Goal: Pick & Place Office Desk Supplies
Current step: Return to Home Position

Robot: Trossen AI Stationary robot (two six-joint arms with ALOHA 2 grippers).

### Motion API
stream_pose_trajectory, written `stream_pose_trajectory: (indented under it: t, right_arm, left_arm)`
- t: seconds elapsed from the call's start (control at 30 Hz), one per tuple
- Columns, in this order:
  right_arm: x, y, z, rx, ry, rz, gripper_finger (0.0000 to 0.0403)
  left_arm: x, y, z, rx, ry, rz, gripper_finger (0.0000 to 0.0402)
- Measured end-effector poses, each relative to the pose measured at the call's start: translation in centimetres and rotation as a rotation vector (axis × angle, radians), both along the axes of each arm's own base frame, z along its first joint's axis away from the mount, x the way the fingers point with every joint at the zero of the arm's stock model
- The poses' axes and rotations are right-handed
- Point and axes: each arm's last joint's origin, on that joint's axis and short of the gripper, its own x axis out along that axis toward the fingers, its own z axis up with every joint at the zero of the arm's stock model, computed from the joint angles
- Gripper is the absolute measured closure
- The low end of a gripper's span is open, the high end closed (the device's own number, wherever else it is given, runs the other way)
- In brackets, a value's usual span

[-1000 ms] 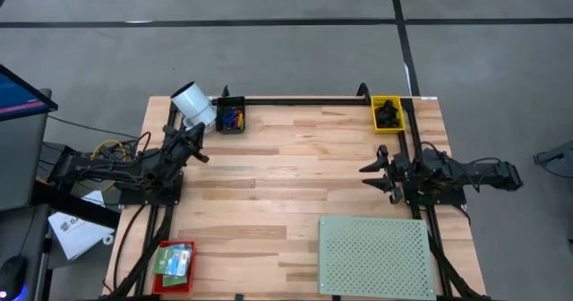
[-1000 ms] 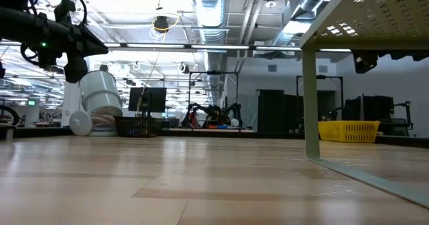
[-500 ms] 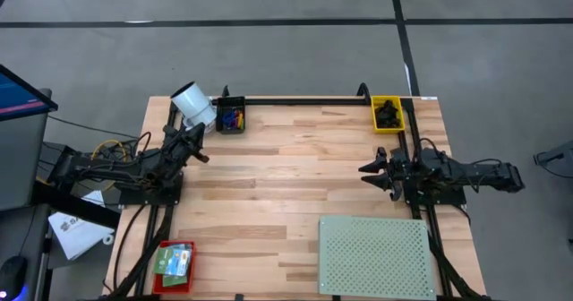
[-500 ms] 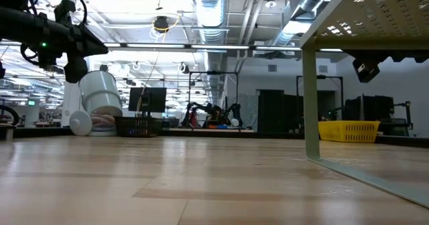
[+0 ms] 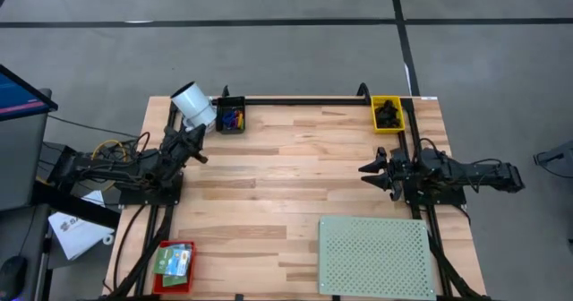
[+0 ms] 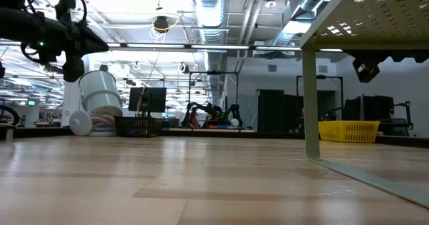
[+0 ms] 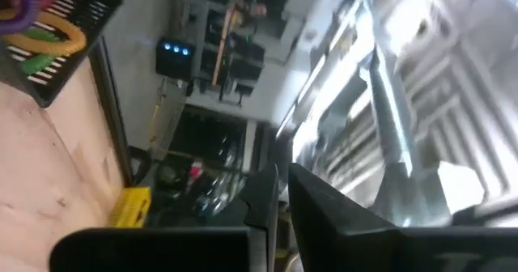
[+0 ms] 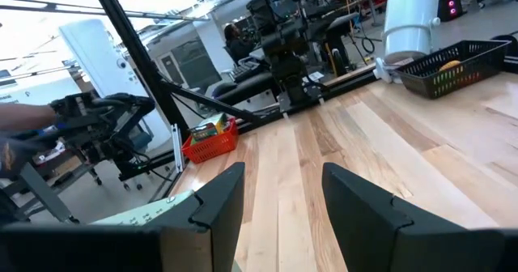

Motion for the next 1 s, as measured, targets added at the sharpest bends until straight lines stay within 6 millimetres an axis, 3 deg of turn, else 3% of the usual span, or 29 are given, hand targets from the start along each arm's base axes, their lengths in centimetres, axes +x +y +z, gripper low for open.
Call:
stream_pose_trajectory:
  t: [0.33,0.6,1.0]
  right_arm:
    - [0.0,0.0,0.0,0.0,0.0,0.001,0.0239]
    - [0.0,0.0,0.0,0.0,0.0,0.004,0.0239]
    - [0.0,0.0,0.0,0.0,-0.002,0.005,0.0239]
  left_arm:
    - [0.1,-1.2,-1.4,0.134,0.184,-0.534,0.0376]
    - [0.2,-2.1,-1.4,0.295,0.233,-0.829,0.0376]
    - [0.2,-2.3,-1.4,0.307,0.233,-0.888,0.0376]
